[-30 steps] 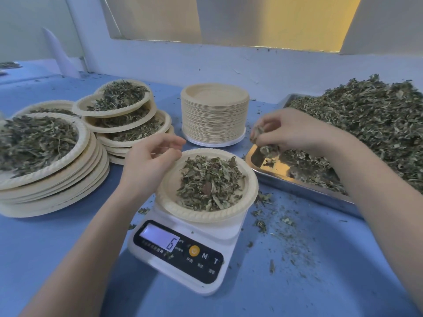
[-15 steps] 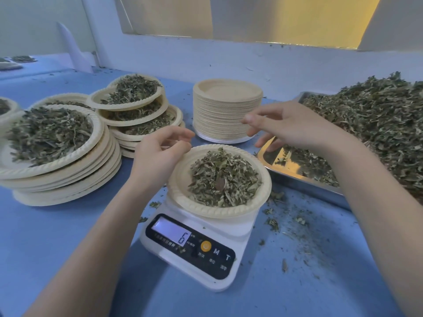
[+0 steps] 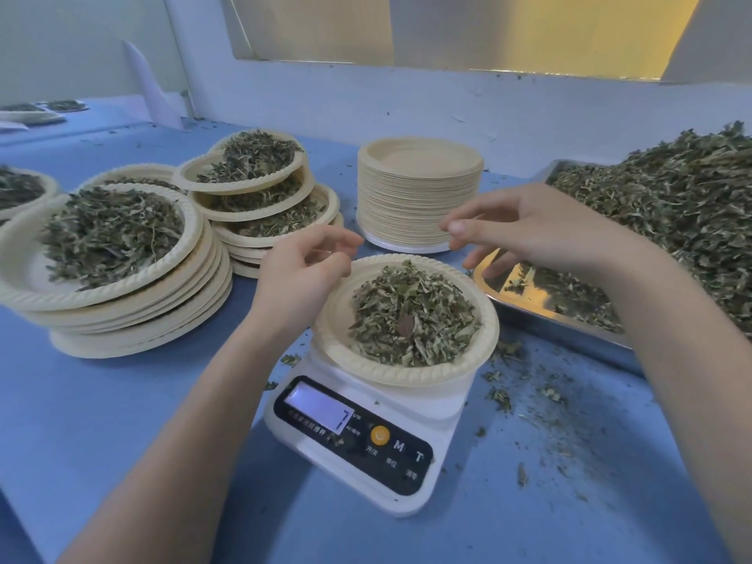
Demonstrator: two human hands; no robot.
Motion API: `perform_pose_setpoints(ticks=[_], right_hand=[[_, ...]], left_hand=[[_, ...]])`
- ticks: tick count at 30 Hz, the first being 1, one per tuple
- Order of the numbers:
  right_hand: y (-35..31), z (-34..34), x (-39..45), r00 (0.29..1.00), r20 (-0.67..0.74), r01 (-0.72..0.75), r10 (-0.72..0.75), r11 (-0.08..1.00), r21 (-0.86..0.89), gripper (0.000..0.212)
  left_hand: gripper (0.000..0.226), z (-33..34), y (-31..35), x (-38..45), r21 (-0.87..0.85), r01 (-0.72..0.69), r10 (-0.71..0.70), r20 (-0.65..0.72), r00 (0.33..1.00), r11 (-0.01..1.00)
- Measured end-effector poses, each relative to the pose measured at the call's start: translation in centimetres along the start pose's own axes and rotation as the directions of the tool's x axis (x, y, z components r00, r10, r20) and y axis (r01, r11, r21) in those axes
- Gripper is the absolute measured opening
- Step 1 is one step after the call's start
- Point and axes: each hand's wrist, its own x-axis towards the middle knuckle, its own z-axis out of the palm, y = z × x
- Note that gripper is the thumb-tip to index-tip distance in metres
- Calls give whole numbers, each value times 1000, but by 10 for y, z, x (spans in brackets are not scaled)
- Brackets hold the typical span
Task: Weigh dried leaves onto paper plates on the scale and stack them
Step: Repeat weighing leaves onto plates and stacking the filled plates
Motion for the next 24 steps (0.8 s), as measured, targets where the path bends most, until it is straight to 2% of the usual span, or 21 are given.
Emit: perform_pose_setpoints(ticks=[2,4,6,8,10,11,13,16,18,21,24], right_hand=[[-1,-6,-2,996,85,13,-7,998,-68,40],[0,-11,-4,961,272,14,46,977,-215,82],[2,-9,-6,888,433,16,151,933,-359,121],[7,-3,-4,843,499,34,200,907,-421,136],[10,3,-2,846,497,38,193,908,-417,140],[11,5,-2,856,484,41,179,911,-409,140],[10,8,-2,890,441,62,120,924,-377,139],[4,7,1,923,385,106,24,944,-314,138],[-6,4,6,935,355,119,-8,949,-291,139],[-28,1,18,952,297,106,-73,990,-97,135],[-54,7,37,975,169,132,-146,987,91,121]], left_hand=[[30,0,0,0,-10,11,-11,0,1000,1000],[28,-2,0,1,-12,32,-32,2,999,999],[21,-4,0,2,30,84,-85,11,996,996],[13,-3,-2,1,89,180,-184,50,982,980],[13,1,-3,-5,93,280,-290,118,950,956],[20,4,-3,-6,76,311,-319,134,938,947],[31,6,4,-6,44,324,-327,85,941,945],[15,0,20,4,-29,300,-300,11,954,953],[23,-11,27,12,-70,290,-291,-6,957,955],[39,-33,38,19,-149,274,-288,-86,954,950],[33,-68,43,29,-250,255,-316,-247,916,934]])
